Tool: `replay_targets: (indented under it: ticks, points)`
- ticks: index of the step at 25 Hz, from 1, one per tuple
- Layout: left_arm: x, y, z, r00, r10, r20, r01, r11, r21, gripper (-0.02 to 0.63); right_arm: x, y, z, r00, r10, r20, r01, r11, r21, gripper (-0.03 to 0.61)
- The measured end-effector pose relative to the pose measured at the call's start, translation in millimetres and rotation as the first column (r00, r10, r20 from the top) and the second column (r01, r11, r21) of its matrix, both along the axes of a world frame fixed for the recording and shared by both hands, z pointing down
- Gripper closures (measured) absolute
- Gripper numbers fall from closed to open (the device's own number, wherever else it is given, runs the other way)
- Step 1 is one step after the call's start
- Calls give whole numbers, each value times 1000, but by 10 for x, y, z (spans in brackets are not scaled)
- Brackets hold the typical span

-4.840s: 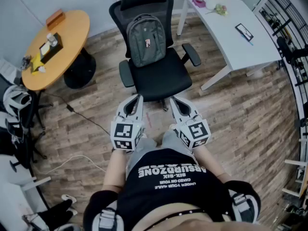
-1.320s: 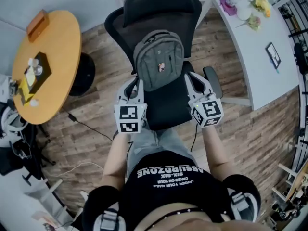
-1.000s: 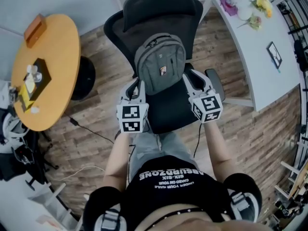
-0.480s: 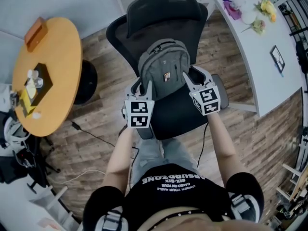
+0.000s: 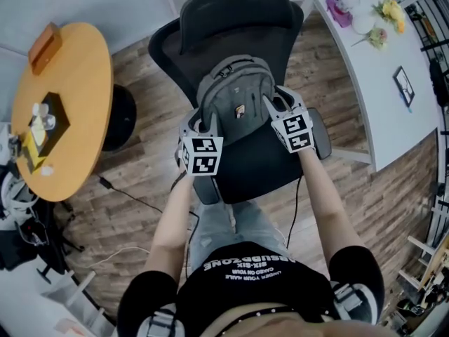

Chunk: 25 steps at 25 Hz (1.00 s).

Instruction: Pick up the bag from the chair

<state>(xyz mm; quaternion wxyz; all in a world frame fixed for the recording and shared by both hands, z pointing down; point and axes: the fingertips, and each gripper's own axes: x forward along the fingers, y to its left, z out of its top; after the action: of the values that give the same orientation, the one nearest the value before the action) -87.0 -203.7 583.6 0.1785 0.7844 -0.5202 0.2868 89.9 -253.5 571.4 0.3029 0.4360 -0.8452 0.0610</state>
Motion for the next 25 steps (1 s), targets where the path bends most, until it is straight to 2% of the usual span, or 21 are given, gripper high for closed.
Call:
replay_targets:
  ticks: [10,18,25]
  points:
    - [65,-141,320,999,14,33,-13,998,-54,497,91,-388,371,991,-66,-114,65,998,-14,428]
    - [45,-252,432,999,8,48,-6,999,-46,497,99,-585,601,972,-118,-204,116,993,-22,428]
    - [101,-330,552,997,39,71,-33,997,-76,497,204,-761,860,955,-111,-274,100,993,-57,428]
